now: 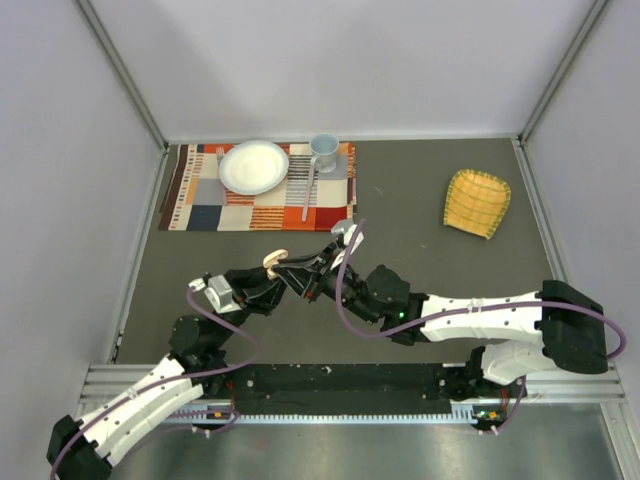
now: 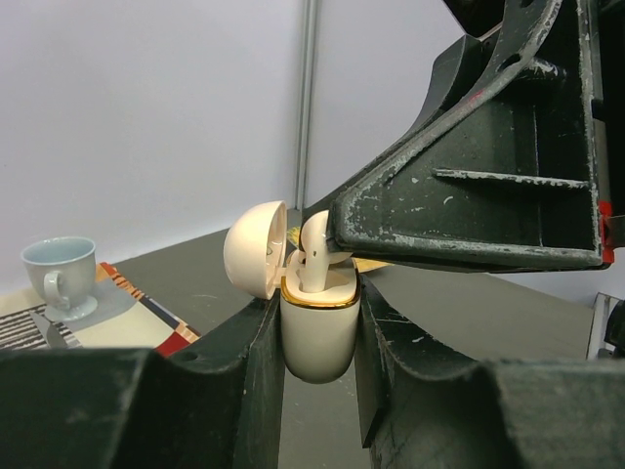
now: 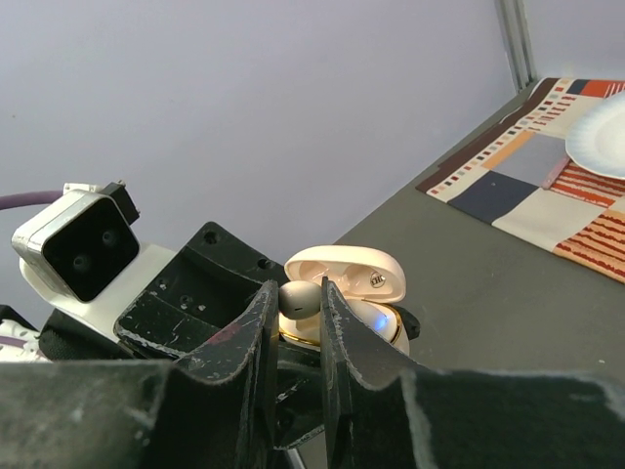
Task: Insert the wireless bluetooth earbuds into the charging case
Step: Insert the left earbud into the left side groove of the charging case.
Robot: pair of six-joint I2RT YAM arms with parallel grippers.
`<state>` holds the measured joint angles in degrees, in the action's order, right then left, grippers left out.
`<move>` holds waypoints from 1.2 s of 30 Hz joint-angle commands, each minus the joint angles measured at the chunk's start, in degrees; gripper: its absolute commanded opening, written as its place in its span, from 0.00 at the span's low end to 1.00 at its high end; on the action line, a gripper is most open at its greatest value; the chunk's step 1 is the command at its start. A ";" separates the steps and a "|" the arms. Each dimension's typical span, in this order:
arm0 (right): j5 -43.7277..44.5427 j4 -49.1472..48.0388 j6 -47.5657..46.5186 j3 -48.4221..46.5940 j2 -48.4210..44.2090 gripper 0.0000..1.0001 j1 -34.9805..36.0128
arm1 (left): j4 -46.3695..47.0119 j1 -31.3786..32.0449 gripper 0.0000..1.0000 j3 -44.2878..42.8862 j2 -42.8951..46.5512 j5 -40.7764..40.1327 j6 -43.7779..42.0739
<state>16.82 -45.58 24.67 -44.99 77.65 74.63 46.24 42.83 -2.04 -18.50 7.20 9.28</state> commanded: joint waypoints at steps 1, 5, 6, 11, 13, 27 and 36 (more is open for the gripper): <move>2.60 4.36 -0.94 -1.24 -0.39 0.08 0.52 | 7.90 -0.03 0.00 8.20 0.84 -0.35 0.13; 2.78 4.63 -1.20 -1.68 -0.39 0.09 0.52 | 7.90 -0.03 0.00 8.20 0.66 -0.17 0.13; 2.78 4.89 -1.20 -1.76 -0.48 0.10 0.60 | 7.90 -0.03 0.00 8.11 0.66 -0.17 0.13; 3.57 5.94 -1.37 -2.73 -0.92 0.18 0.52 | 7.81 -0.03 0.00 8.02 0.66 0.09 -0.05; 3.92 6.12 -1.55 -3.08 -1.18 0.20 0.52 | 7.81 -0.03 0.00 8.02 0.57 0.27 -0.05; 4.45 6.82 -3.31 -5.02 -2.68 0.34 0.52 | 7.38 -0.11 0.00 7.93 0.75 0.09 -0.23; 5.15 5.60 -4.89 -4.58 -5.40 0.40 0.52 | 6.94 -0.11 0.00 7.93 0.75 0.01 -0.23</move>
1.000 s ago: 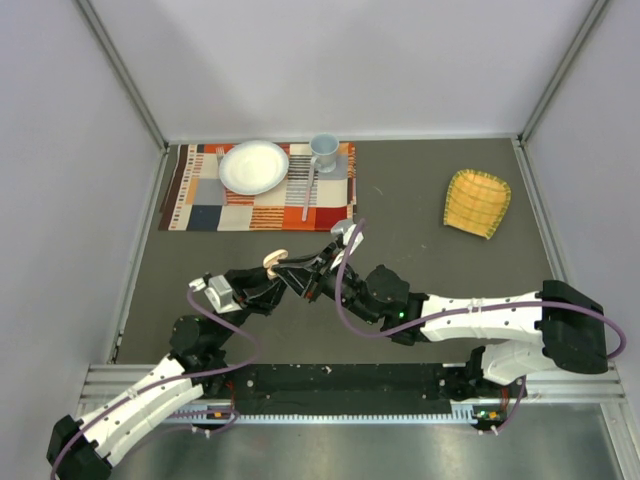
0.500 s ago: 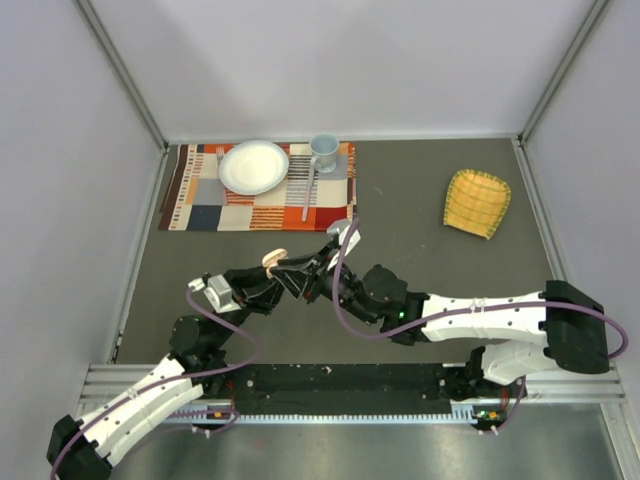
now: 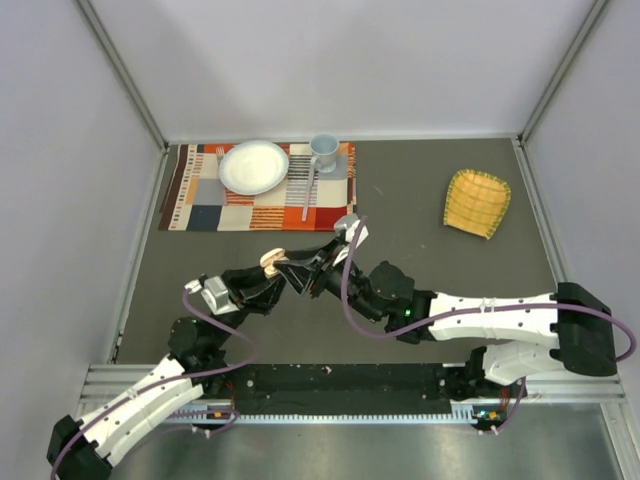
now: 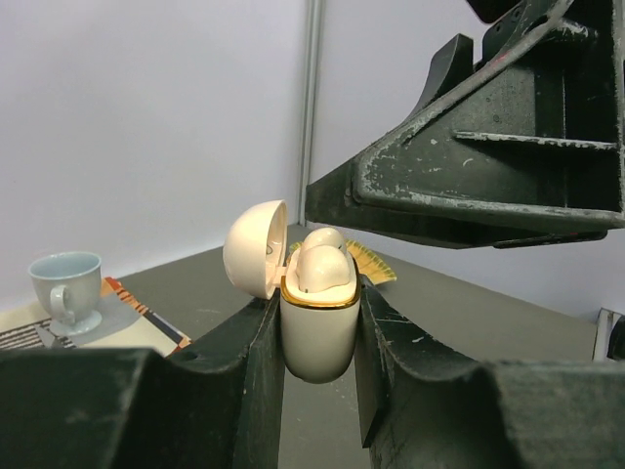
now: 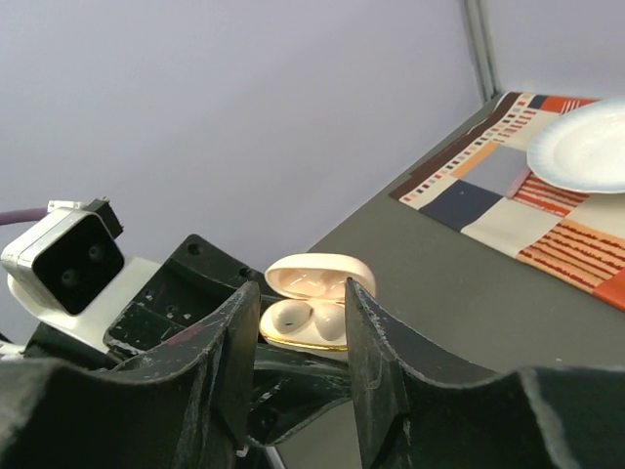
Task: Insert the wireless bluetooth earbuds into the charging case
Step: Insert the left earbud into the left side groove of the charging case, then close the charging case with the earbuds.
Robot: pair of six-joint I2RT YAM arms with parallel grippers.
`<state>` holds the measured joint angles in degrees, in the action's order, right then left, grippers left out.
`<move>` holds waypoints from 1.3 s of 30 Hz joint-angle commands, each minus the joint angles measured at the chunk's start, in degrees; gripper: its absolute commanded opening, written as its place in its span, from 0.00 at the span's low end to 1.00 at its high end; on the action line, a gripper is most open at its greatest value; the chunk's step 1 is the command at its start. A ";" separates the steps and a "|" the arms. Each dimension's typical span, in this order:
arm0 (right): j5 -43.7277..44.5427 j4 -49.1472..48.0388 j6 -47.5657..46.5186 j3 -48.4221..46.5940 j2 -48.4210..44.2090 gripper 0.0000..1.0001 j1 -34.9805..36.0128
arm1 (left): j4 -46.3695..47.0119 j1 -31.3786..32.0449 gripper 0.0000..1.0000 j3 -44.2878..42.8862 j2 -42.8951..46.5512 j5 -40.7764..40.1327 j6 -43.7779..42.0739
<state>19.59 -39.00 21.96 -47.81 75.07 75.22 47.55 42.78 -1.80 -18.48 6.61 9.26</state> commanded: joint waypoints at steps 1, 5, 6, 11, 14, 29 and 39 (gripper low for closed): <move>2.46 -0.99 -2.61 -1.67 -3.17 0.41 -0.07 | 5.80 0.02 0.00 7.69 0.64 0.60 -0.20; 3.87 -2.47 -3.67 -0.36 -4.75 0.43 0.01 | 5.80 0.02 0.00 7.69 0.46 0.68 -0.12; 4.22 -2.92 -3.85 0.08 -5.10 0.44 -0.07 | 5.80 0.02 0.00 7.60 0.38 0.60 -0.03; 7.55 -3.10 -4.20 1.40 -6.69 0.61 -0.07 | 5.71 0.02 0.00 7.52 0.46 0.95 0.06; 12.55 0.14 -2.97 1.41 -6.95 0.71 -0.07 | 5.45 0.02 0.00 7.43 0.37 0.77 -0.20; 8.46 36.71 8.46 -11.07 -8.27 0.96 -10.26 | 2.99 0.02 0.00 6.90 2.31 2.35 0.76; -11.76 48.94 17.23 -16.26 -7.22 0.99 -22.65 | 1.14 0.02 0.00 5.32 1.43 6.66 0.76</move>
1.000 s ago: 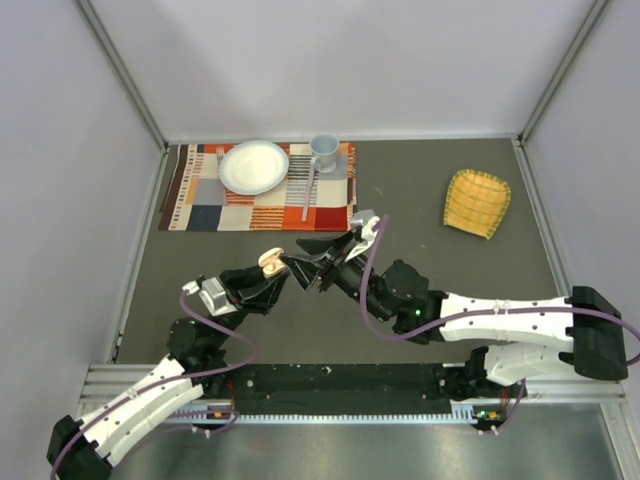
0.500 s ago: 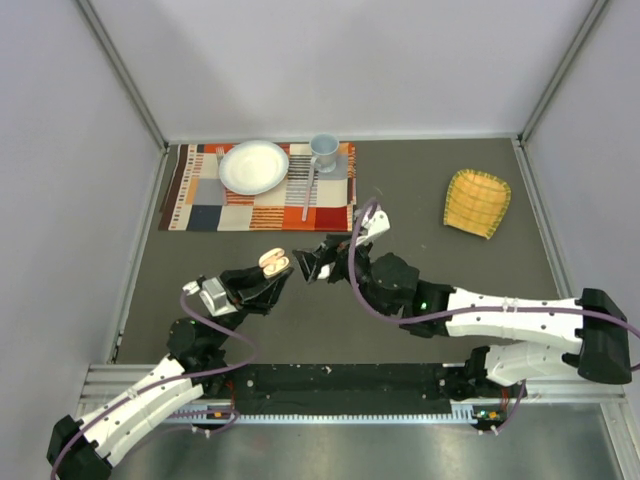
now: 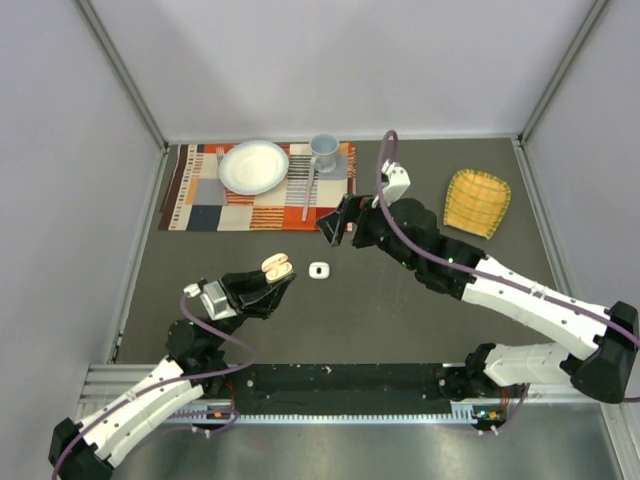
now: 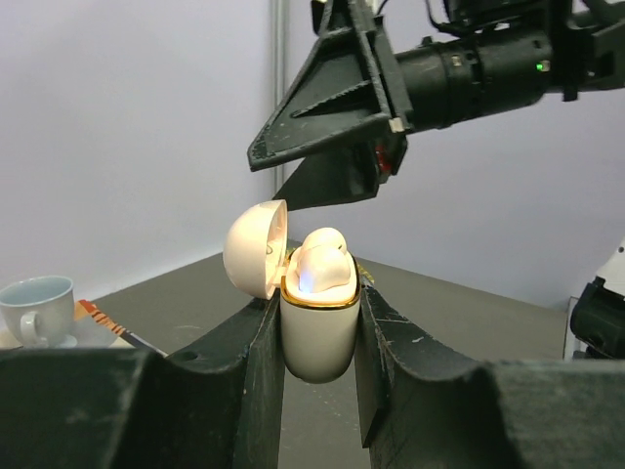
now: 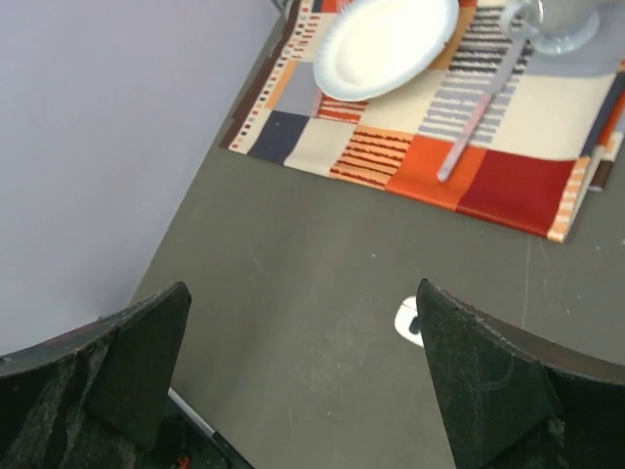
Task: Insert the wireless bluetooth earbuds into the charging case
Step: Close the charging case with the earbuds.
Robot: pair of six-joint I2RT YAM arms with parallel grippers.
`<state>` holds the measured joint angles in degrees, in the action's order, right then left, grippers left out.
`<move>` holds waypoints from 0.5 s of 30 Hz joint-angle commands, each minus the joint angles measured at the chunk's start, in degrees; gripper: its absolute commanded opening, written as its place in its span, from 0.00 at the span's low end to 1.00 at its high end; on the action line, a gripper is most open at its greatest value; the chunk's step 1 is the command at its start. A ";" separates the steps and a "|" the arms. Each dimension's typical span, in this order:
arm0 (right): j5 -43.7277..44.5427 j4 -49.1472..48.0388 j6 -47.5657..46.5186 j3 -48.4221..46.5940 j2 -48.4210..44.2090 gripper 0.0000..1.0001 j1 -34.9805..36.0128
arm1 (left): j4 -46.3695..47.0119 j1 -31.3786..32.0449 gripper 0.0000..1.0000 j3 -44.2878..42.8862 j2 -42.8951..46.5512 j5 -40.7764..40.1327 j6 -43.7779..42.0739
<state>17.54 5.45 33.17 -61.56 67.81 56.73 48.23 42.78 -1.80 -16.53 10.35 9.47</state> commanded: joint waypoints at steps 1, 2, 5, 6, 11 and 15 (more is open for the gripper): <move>-13.72 2.83 6.03 -2.60 0.74 0.99 -4.78 | 0.46 0.02 0.00 5.23 -0.69 3.36 0.54; -16.20 1.68 5.51 -2.69 1.27 0.99 -5.40 | 0.46 0.02 0.00 4.97 -1.30 4.06 0.54; -18.68 4.89 5.15 -5.84 5.12 0.99 -6.63 | 0.90 0.02 0.00 4.53 -2.53 5.38 0.37; -18.86 5.61 5.24 -6.72 5.92 0.99 -6.72 | 0.99 0.02 0.00 4.35 -2.80 5.64 0.28; -19.12 6.41 5.85 -10.07 8.74 0.99 -7.07 | 0.64 0.02 0.00 3.21 -4.47 9.16 -0.07; -19.30 6.32 6.21 -11.21 10.58 0.99 -7.07 | -0.67 0.02 0.00 2.33 -4.91 11.35 -0.42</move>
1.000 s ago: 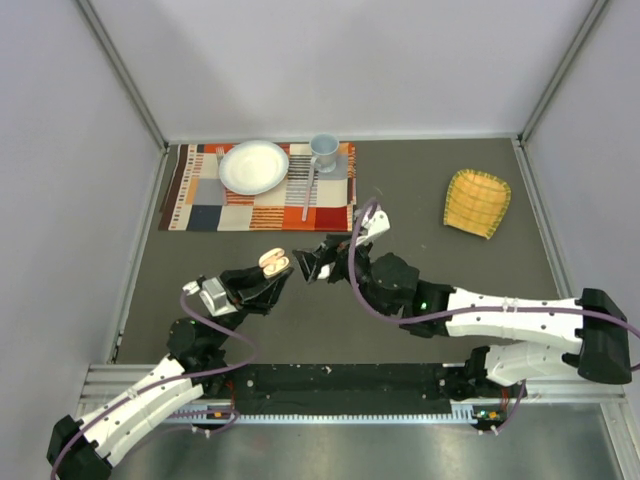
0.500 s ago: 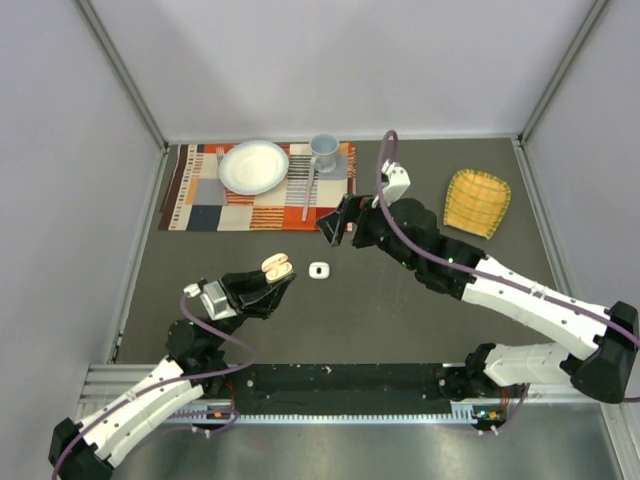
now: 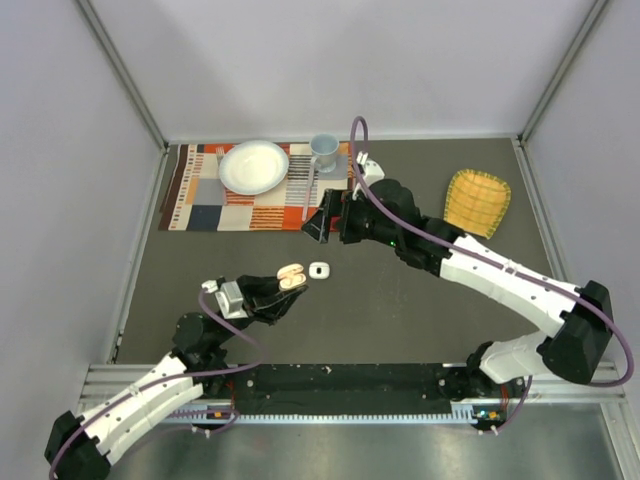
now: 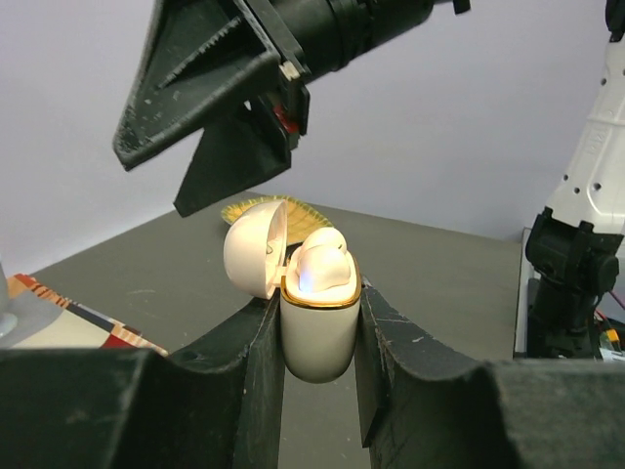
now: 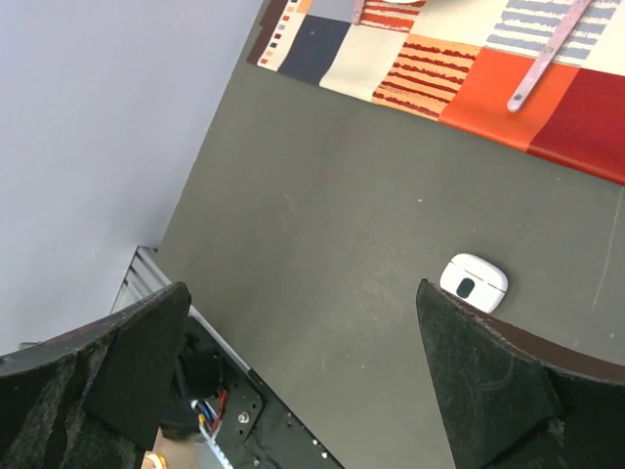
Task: Insert the wireless bluetooth earbuds into the charging case
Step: Close the charging case with the earbuds.
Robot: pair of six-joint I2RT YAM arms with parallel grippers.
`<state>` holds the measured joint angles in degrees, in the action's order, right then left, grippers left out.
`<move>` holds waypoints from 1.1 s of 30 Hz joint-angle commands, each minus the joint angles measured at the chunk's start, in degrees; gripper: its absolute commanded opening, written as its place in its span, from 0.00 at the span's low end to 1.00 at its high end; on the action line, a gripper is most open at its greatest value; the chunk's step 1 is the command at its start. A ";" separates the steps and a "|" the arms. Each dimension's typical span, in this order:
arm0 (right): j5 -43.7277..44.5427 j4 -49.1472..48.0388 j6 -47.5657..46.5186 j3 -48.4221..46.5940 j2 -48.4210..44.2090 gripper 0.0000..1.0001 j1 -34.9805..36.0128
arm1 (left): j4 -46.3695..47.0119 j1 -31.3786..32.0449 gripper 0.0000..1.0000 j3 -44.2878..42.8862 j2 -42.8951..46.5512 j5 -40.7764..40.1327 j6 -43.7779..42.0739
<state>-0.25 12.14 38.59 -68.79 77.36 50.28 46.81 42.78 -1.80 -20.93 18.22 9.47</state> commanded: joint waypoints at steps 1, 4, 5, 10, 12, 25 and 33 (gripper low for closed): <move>-2.03 -0.45 0.96 -4.33 1.21 0.99 -0.62 | 0.66 0.02 0.00 2.33 -0.52 3.75 -0.60; -3.43 -0.54 1.14 -4.51 2.09 0.99 -0.62 | 0.65 0.02 0.00 2.33 -0.78 3.84 -1.21; -3.79 -0.45 1.14 -4.51 2.26 0.99 -0.62 | 0.65 0.02 0.00 2.33 -1.04 3.93 -1.39; -7.38 -1.07 0.96 -4.59 4.02 0.99 -0.62 | 2.23 0.02 0.00 2.24 -2.45 5.07 -1.48; -9.06 -1.15 0.61 -4.77 4.72 0.99 -0.54 | 2.59 0.02 0.00 2.33 -2.89 5.25 -1.48; -15.31 2.62 -1.41 -6.97 7.89 0.99 -0.54 | 3.55 0.02 0.00 2.33 -5.17 6.04 -1.74; -15.04 4.29 -2.81 -5.48 6.75 0.99 0.60 | 5.05 0.02 0.00 2.33 -6.06 2.54 -0.51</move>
<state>-14.70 15.90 37.50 -72.79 85.58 50.22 46.78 42.78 -1.80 -26.85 23.05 8.64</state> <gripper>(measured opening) 0.987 0.341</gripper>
